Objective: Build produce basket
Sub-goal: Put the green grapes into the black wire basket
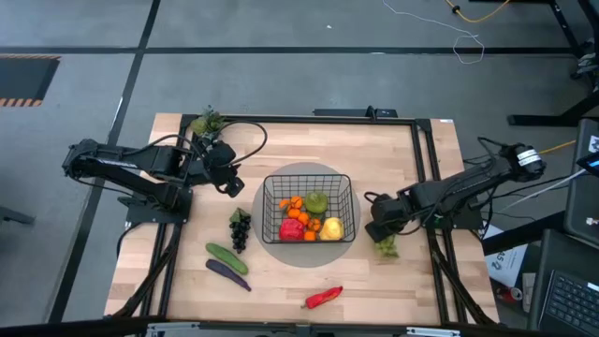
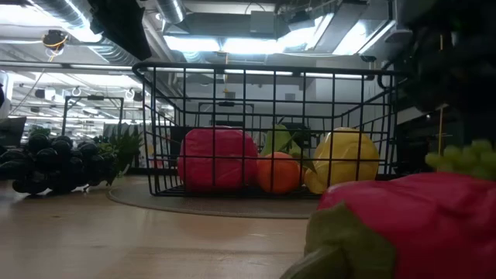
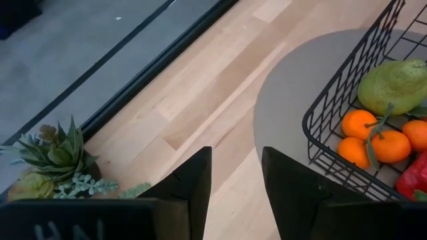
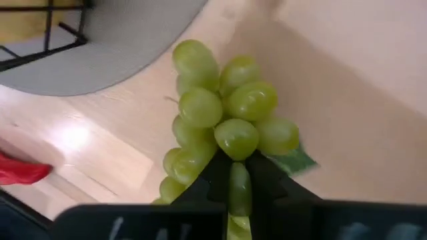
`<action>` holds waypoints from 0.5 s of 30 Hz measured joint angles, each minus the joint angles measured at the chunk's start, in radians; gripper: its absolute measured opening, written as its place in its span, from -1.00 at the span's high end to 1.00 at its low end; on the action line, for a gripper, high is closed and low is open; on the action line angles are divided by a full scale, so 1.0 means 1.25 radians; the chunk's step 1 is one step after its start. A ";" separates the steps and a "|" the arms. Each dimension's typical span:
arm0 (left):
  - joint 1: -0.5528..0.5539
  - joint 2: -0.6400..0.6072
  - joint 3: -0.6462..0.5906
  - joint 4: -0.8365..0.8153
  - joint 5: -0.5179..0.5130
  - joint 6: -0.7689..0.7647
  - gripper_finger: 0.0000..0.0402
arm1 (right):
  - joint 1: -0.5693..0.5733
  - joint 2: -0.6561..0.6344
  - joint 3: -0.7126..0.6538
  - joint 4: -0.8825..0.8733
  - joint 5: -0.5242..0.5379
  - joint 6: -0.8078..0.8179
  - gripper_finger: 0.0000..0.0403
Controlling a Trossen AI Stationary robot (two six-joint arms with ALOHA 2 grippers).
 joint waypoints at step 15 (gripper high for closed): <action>0.001 0.000 0.000 0.003 -0.004 0.000 0.36 | -0.008 -0.003 0.505 -0.587 0.497 -0.128 0.94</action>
